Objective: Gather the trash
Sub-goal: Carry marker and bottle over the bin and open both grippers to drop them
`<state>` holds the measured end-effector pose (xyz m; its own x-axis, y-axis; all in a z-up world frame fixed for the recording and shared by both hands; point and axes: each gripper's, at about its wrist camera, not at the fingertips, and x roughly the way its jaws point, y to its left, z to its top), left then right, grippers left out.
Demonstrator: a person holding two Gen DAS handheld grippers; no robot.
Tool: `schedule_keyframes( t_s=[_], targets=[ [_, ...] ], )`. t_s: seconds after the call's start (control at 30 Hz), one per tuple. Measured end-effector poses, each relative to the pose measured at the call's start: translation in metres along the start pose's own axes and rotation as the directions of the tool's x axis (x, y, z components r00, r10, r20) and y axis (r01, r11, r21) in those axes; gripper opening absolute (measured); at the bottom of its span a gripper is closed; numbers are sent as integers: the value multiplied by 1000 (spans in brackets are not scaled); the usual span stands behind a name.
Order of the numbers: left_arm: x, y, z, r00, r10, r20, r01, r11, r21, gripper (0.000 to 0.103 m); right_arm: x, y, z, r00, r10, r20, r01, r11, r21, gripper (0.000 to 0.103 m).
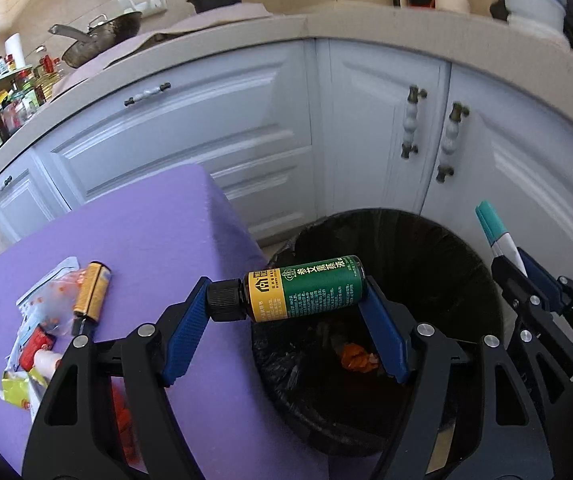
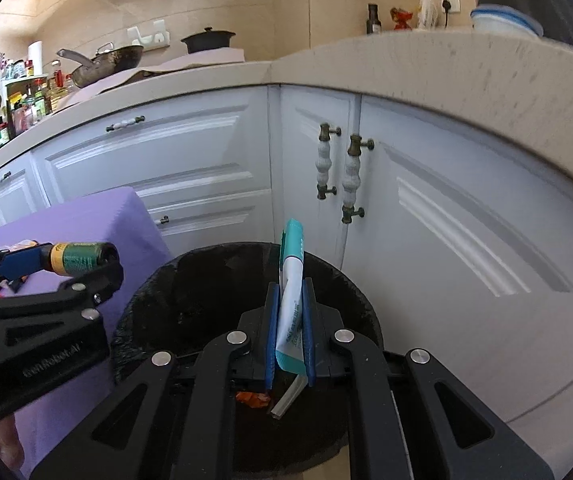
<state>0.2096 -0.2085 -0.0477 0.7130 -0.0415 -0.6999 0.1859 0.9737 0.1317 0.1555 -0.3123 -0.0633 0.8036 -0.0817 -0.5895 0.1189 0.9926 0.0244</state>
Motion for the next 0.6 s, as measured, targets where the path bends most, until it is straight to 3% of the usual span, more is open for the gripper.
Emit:
schedule_keyframes(
  t_s=[0.07, 0.13, 0.2, 0.6],
  targets=[
    [6, -3, 0, 1000, -2, -17, 2, 1000, 8, 73, 8, -2, -2, 1000, -1, -15, 1, 1000, 4, 18],
    [11, -4, 0, 999, -1, -36, 2, 1000, 12, 75, 12, -5, -3, 1000, -7, -17, 7, 1000, 10, 32],
    [12, -3, 0, 999, -3, -43, 3, 1000, 5, 78, 12, -7, -4, 1000, -13, -15, 13, 1000, 18, 36],
    [-24, 25, -6, 1000, 14, 16, -13, 999, -33, 79, -16, -9, -1, 1000, -25, 9, 25, 999, 43, 36]
  ],
)
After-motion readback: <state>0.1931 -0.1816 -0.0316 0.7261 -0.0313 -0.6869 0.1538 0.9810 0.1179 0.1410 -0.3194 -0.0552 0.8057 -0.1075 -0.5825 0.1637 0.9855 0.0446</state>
